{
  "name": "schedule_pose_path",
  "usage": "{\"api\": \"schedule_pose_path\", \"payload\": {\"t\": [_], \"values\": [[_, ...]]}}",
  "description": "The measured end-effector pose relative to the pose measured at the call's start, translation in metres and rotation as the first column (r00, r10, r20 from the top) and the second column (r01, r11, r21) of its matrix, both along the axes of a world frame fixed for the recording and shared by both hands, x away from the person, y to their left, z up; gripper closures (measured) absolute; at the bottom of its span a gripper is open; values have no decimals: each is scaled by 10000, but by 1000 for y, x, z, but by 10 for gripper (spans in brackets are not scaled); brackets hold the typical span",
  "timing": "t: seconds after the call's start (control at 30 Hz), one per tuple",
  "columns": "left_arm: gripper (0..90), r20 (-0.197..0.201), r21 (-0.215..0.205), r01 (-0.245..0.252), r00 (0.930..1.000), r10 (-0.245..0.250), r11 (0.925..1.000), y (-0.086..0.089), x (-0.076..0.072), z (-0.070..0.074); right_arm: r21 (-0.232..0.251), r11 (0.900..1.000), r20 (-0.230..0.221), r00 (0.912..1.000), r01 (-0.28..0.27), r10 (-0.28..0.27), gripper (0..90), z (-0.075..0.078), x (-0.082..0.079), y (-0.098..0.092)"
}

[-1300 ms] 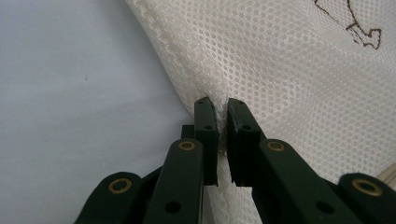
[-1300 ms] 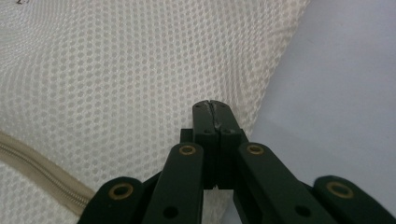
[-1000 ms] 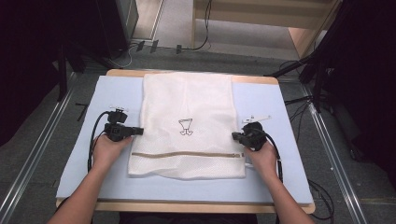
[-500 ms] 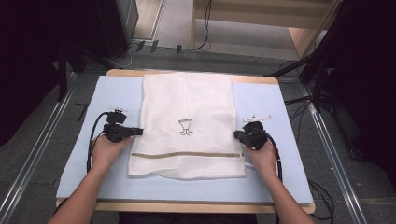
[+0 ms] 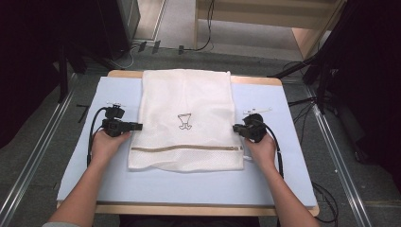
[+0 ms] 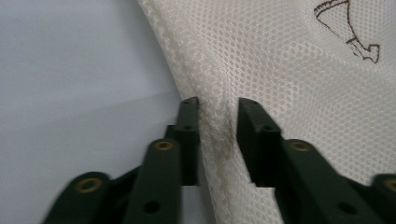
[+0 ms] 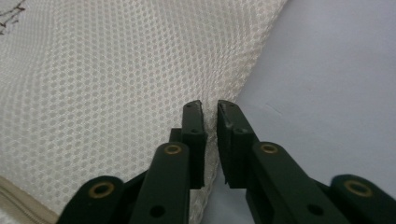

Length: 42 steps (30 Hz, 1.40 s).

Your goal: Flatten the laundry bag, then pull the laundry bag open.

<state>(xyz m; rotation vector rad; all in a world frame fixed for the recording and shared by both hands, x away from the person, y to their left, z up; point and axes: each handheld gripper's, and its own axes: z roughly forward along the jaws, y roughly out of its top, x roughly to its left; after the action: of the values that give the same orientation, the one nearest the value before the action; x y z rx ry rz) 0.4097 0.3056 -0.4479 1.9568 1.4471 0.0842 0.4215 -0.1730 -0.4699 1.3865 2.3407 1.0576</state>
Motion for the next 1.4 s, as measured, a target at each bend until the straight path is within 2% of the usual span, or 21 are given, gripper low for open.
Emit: {"api": "schedule_pose_path", "payload": {"t": [0.03, 0.1, 0.2, 0.23, 0.3, 0.43, 0.57, 0.73, 0.9, 0.93, 0.97, 1.0, 1.17, 1.23, 1.37, 1.4], "values": [[689, 57, -3, 32, 10000, -32, 10000, 1, -1, 1, 0, 10000, 0, 10000, 0, 0, 822, 0, 0, 0], [564, 238, -86, 107, 9997, -105, 9999, 2, -5, 5, 275, 9996, -76, 9999, 114, -112, 768, 3, -3, -4], [530, 500, -138, 205, 9986, -197, 9997, 1, -8, 10, 514, 9987, -20, 10000, 21, -20, 730, 6, -7, -8], [495, 572, -344, 346, 9978, -326, 9988, 0, -11, 13, 652, 9978, 169, 9998, -74, 64, 702, 10, -12, -12], [481, 579, -393, 359, 9978, -336, 9986, -1, -12, 15, 645, 9978, 188, 9998, -120, 108, 692, 11, -14, -13], [494, 867, -180, 800, 9932, -781, 9966, -7, -21, 25, 681, 9973, 246, 9994, -280, 263, 692, 16, -25, -18], [475, 1092, -357, 1028, 9891, -984, 9941, -12, -26, 32, 807, 9965, 84, 9997, -237, 231, 692, 16, -32, -24], [447, 1098, -349, 1204, 9872, -1159, 9921, -18, -28, 35, 759, 9963, 3, 9992, -393, 394, 697, 15, -39, -26], [434, 1118, -314, 1508, 9829, -1464, 9881, -28, -29, 37, 757, 9948, -335, 9969, -685, 712, 805, 11, -46, -28], [432, 1118, -314, 1508, 9829, -1464, 9881, -28, -29, 37, 757, 9948, -335, 9969, -685, 712, 805, 11, -46, -28], [431, 1134, -354, 1579, 9817, -1531, 9868, -30, -30, 38, 820, 9933, -509, 9950, -818, 861, 860, 10, -47, -26], [430, 1158, -344, 1642, 9804, -1593, 9858, -32, -30, 39, 790, 9924, -544, 9936, -941, 986, 875, 9, -47, -25], [430, 1355, -337, 1782, 9757, -1722, 9834, -37, -32, 41, 623, 9914, -761, 9899, -1152, 1198, 900, 5, -47, -20], [436, 1303, -527, 1956, 9736, -1874, 9793, -41, -32, 43, 684, 9907, -831, 9889, -1175, 1230, 900, 3, -48, -20], [463, 1240, -556, 2195, 9695, -2115, 9740, -47, -32, 44, 739, 9905, -825, 9891, -1161, 1221, 900, 2, -49, -20], [476, 1258, -473, 2309, 9665, -2236, 9718, -51, -32, 45, 823, 9889, -911, 9872, -1235, 1308, 900, 2, -50, -21]]}}
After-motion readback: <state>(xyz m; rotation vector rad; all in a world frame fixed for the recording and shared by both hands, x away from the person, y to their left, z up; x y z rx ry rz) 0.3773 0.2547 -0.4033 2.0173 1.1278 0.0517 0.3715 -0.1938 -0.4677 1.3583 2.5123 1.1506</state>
